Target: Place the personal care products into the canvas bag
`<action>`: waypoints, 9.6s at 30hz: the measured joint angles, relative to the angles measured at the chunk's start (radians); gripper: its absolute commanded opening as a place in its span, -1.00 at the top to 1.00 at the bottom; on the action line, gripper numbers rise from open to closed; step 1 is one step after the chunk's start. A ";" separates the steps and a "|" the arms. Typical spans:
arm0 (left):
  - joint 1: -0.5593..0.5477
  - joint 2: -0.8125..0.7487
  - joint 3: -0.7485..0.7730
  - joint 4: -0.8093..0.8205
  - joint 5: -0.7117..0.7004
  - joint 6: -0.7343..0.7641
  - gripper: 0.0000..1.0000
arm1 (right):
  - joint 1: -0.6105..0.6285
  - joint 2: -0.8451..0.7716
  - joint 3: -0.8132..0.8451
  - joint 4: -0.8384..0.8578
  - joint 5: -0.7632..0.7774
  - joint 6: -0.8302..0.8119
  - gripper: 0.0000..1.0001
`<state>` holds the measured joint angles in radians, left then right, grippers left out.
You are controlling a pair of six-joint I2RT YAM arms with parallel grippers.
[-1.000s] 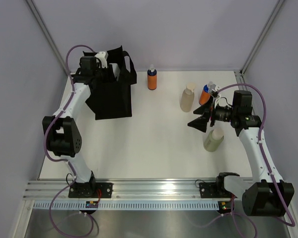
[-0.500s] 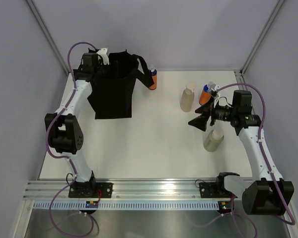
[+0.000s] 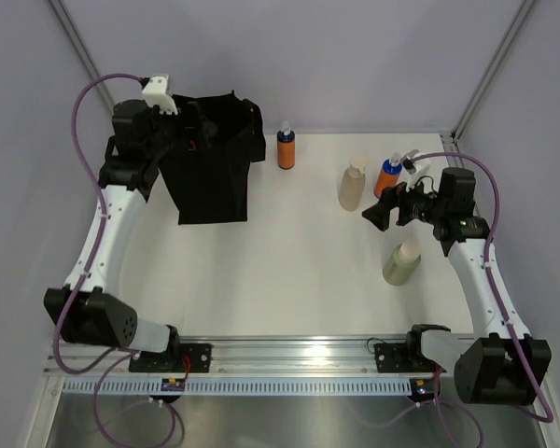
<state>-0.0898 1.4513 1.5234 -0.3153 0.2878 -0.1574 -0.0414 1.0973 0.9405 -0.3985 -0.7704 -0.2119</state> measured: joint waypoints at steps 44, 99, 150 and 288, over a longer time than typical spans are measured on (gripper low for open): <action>-0.014 -0.732 -0.867 0.121 0.373 -0.129 -0.98 | 0.203 0.169 0.012 -0.562 0.706 -0.474 -0.87; -0.908 -0.056 -0.686 0.563 -0.326 0.196 -0.97 | 0.277 0.431 0.511 -0.692 -0.168 -0.376 1.00; -0.170 -0.204 -0.174 -0.033 -0.143 0.077 1.00 | 0.084 0.161 0.261 -0.306 -0.273 -0.096 -0.99; 0.056 -0.961 -0.880 0.046 0.292 -0.137 -0.98 | 0.297 0.659 0.273 0.300 0.669 0.080 0.88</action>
<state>-0.0341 0.4904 0.6434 -0.2695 0.5800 -0.2939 0.2554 1.7565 1.2137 -0.0982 -0.1013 -0.1322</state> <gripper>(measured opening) 0.987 0.644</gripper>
